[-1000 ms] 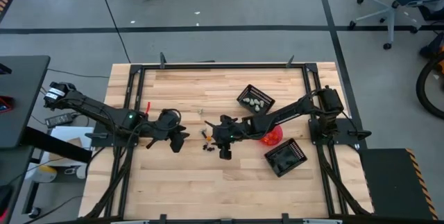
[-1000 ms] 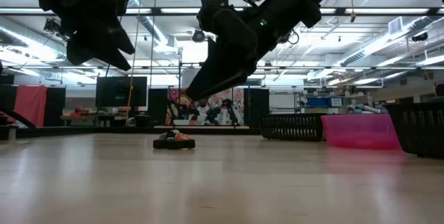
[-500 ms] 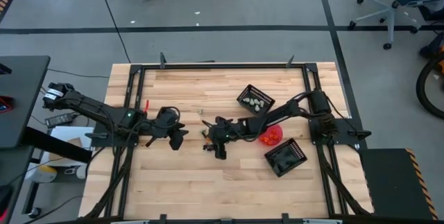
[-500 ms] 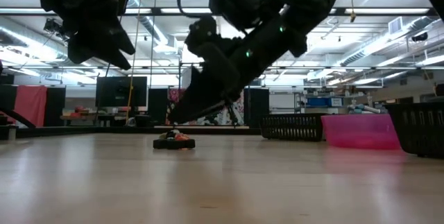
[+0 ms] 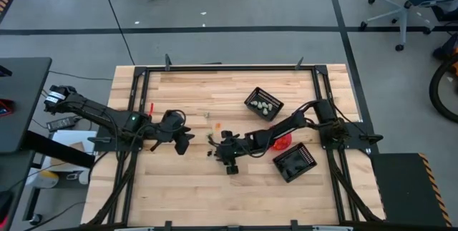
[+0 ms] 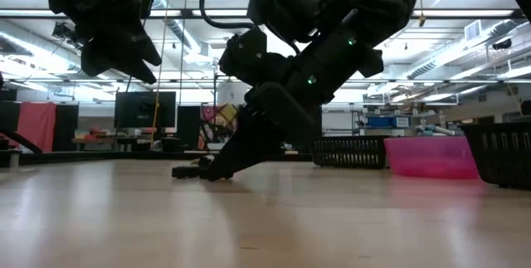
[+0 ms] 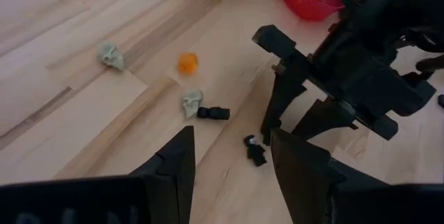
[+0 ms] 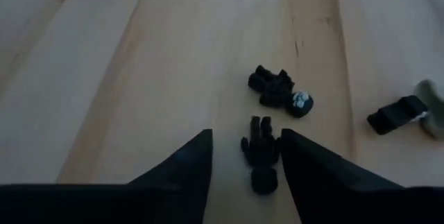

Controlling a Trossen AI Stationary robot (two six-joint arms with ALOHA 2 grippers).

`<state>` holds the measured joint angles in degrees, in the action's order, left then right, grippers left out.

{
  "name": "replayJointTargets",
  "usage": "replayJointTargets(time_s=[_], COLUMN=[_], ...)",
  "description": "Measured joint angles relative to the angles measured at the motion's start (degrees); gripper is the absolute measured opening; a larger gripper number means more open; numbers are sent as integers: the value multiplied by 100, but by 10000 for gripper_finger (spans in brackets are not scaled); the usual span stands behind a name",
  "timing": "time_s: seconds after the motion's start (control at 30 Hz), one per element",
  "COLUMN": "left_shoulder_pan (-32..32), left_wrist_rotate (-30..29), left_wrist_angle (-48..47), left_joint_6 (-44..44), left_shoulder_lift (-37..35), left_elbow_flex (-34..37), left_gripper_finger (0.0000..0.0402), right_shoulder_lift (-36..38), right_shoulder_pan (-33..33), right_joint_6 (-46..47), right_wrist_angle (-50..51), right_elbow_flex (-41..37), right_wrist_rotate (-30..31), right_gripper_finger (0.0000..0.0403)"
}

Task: Sort Halloween decoration
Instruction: Put the black skeleton toy into the bottom black basket

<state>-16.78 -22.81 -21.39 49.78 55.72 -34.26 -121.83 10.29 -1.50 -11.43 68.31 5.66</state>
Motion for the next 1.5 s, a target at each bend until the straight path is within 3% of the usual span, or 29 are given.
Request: replayJointTargets(time_s=[0.43, 0.67, 1.07, 1.5], left_shoulder_pan=[0, 0, 0, 0], left_wrist_rotate=[-5, -9, -17, -24], left_wrist_angle=[1, 2, 0, 3], left_joint_6=[-2, -4, -4, -4], left_shoulder_lift=[2, 2, 3, 4], left_elbow_flex=[0, 0, 0, 0], left_gripper_finger=[162, 162, 162, 162], right_shoulder_lift=[22, 232, 1108, 2927], right_shoulder_pan=[-40, -57, -123, -132], right_joint_6=[26, 37, -13, 192], right_wrist_angle=[114, 515, 1776, 5441], right_elbow_flex=[2, -9, -11, -7], right_wrist_rotate=[-320, -435, -1254, -2662], right_gripper_finger=[32, 34, 39, 40])
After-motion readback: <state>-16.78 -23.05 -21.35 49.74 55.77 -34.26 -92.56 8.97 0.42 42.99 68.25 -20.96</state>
